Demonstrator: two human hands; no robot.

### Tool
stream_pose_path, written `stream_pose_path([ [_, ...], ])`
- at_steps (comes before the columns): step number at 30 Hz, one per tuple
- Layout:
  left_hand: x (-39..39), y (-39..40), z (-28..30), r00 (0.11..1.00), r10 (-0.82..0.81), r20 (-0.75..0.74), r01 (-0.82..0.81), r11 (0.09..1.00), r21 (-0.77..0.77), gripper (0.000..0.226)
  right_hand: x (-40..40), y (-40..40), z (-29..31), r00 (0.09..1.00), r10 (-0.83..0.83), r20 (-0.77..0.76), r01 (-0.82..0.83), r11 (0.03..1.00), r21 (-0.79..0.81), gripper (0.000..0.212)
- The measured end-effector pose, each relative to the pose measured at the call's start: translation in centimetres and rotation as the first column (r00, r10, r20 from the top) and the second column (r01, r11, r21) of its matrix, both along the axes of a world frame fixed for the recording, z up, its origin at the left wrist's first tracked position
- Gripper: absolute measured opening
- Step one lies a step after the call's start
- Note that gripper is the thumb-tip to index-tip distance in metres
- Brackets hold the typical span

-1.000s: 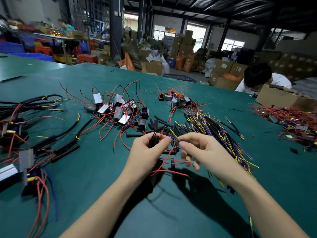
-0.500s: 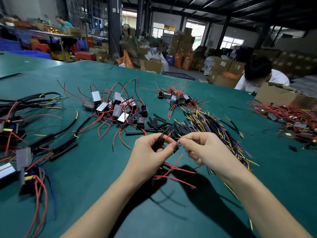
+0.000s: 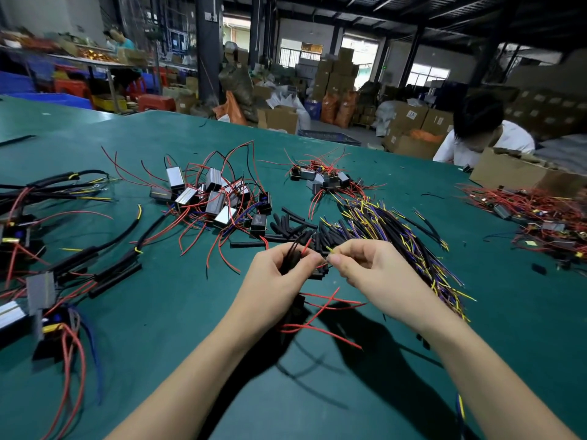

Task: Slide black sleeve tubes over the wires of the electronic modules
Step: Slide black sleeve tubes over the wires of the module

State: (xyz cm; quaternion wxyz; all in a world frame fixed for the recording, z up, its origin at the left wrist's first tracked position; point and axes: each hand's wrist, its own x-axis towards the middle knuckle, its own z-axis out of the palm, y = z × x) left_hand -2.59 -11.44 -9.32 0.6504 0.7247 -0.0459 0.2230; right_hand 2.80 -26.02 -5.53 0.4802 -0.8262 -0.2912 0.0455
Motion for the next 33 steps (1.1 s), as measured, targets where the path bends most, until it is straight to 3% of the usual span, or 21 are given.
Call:
stream_pose_path([
  [2,0.1,0.0,0.0,1.0,-0.002,0.002,0.002,1.0,-0.014,0.014,0.0,-0.1,0.2,0.997,-0.02,-0.075,0.029,0.993,0.116,0.017],
  [5,0.3,-0.1,-0.3,0.999,-0.033,-0.022,0.029,0.988,-0.155,0.011,0.1,-0.3,0.7,0.974,-0.024,-0.225,0.09,0.953,0.29,0.012],
  [7,0.3,-0.2,-0.5,0.999,-0.024,-0.023,0.021,0.99,-0.137,0.011,0.2,-0.4,1.1,0.975,-0.014,-0.221,0.088,0.941,0.328,0.012],
  [14,-0.2,-1.0,0.0,0.996,0.061,0.071,-0.068,0.993,0.096,0.012,-0.3,-0.1,1.5,0.999,-0.033,0.027,0.025,0.969,0.245,0.011],
  [27,-0.6,-1.3,0.9,0.991,0.104,0.083,-0.099,0.993,-0.064,0.012,-0.6,-0.3,1.6,0.999,0.026,0.034,-0.032,0.982,0.185,0.012],
  [33,-0.8,-1.4,1.0,0.988,0.134,0.078,-0.13,0.99,-0.057,0.009,-0.6,-0.2,1.5,0.998,0.034,0.056,-0.043,0.983,0.176,0.011],
])
